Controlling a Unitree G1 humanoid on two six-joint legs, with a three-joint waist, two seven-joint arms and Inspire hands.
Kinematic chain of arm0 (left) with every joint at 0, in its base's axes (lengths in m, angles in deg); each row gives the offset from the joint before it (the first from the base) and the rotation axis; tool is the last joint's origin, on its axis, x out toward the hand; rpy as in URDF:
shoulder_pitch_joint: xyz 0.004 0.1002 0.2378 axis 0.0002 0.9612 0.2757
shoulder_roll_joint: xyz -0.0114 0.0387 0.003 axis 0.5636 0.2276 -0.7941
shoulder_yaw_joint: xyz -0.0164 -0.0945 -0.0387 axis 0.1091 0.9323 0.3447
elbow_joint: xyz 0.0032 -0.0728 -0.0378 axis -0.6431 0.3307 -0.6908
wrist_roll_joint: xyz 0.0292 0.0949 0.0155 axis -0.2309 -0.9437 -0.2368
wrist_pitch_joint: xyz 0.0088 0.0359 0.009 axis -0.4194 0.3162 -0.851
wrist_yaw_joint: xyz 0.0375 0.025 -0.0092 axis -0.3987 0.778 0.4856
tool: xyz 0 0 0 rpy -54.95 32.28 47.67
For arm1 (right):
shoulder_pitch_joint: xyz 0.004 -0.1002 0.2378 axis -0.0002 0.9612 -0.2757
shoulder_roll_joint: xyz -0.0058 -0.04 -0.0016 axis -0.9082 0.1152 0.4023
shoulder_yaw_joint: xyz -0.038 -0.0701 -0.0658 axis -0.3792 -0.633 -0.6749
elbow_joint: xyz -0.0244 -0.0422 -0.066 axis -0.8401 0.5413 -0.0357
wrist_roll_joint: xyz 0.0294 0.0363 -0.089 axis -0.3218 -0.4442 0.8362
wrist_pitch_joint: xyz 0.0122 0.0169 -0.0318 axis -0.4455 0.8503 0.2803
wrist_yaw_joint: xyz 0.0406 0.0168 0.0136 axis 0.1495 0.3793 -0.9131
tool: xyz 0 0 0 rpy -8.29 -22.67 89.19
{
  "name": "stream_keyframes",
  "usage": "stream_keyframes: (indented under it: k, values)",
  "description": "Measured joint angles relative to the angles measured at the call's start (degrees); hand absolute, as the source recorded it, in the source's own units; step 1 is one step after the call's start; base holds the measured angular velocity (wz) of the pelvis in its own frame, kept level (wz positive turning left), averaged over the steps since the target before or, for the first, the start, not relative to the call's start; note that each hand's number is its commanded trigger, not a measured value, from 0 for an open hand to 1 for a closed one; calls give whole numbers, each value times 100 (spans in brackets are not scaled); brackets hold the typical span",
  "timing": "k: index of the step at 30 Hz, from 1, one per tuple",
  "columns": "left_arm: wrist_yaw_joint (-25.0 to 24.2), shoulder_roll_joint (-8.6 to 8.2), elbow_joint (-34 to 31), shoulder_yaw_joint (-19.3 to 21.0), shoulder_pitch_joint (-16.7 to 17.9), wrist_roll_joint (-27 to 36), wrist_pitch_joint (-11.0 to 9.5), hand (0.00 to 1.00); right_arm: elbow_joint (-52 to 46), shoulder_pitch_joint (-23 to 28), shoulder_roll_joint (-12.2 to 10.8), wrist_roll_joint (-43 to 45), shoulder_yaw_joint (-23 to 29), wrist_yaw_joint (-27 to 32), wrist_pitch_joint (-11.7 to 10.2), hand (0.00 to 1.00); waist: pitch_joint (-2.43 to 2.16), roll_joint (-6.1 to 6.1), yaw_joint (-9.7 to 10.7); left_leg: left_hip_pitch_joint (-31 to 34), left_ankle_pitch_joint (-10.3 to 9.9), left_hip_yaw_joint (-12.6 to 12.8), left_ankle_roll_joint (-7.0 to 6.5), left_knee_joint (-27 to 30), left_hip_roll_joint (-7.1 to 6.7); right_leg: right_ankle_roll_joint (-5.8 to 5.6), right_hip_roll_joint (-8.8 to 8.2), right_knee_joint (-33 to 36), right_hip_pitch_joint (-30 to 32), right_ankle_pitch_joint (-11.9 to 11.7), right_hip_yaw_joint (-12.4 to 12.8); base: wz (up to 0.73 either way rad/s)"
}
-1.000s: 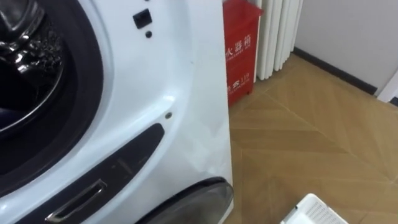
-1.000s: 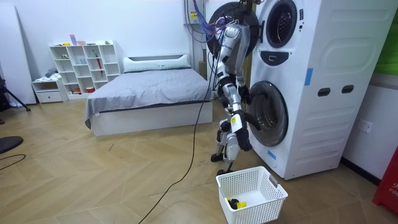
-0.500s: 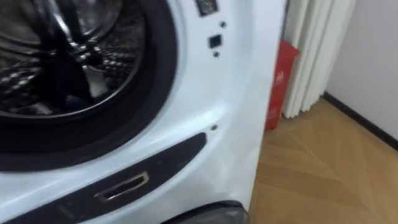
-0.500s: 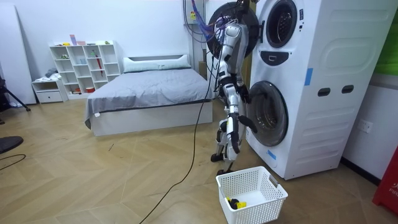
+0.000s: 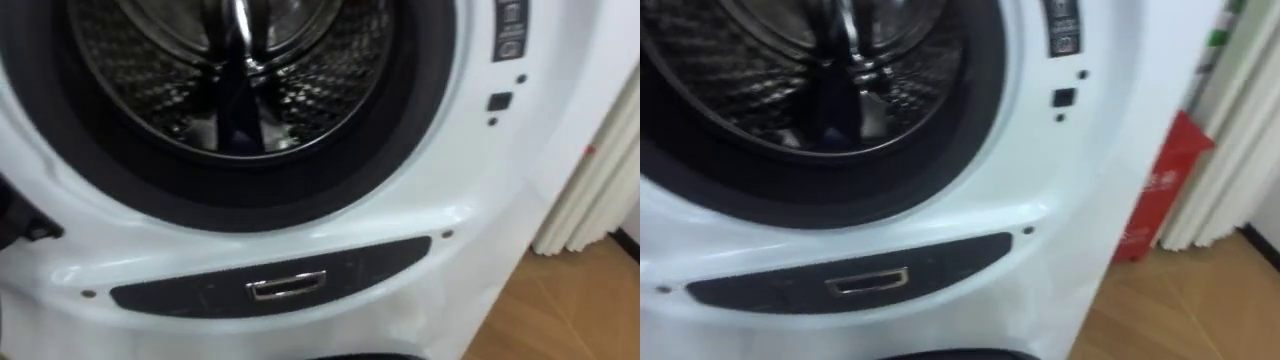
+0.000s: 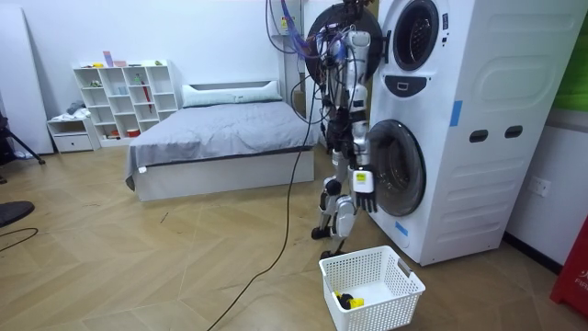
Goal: Pick clothes from washing machine
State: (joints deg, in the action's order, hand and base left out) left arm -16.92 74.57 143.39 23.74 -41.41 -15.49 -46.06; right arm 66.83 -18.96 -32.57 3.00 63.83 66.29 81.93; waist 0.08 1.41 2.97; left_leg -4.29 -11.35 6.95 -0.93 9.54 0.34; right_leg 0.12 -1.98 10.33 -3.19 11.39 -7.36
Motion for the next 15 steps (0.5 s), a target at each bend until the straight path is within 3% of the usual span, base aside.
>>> stream_keyframes:
  k: [6, 8, 15]
  values:
    - [314, -75, 412, -86, -40, -128, 93, 0, -29, -157, -148, 718, -621, -215, 35, 0, 34, 67, -202, -87, -15, -123, 21, -1, -8, 2, 8, -155, -213, -3, -74, 11]
    - [314, -105, 425, -89, -12, -239, 175, 0, -43, -121, -153, 747, -740, -268, 26, 0, 79, 66, -205, -129, -28, -108, 32, -1, -2, 1, 16, -166, -271, -3, -72, 0]
    - [315, -99, 417, -80, -18, -502, 351, 0, -21, -107, -156, 819, -852, -255, -33, 0, 58, 8, -251, -100, -199, -80, 120, 223, 130, 60, 136, -112, -297, 8, -42, -7]
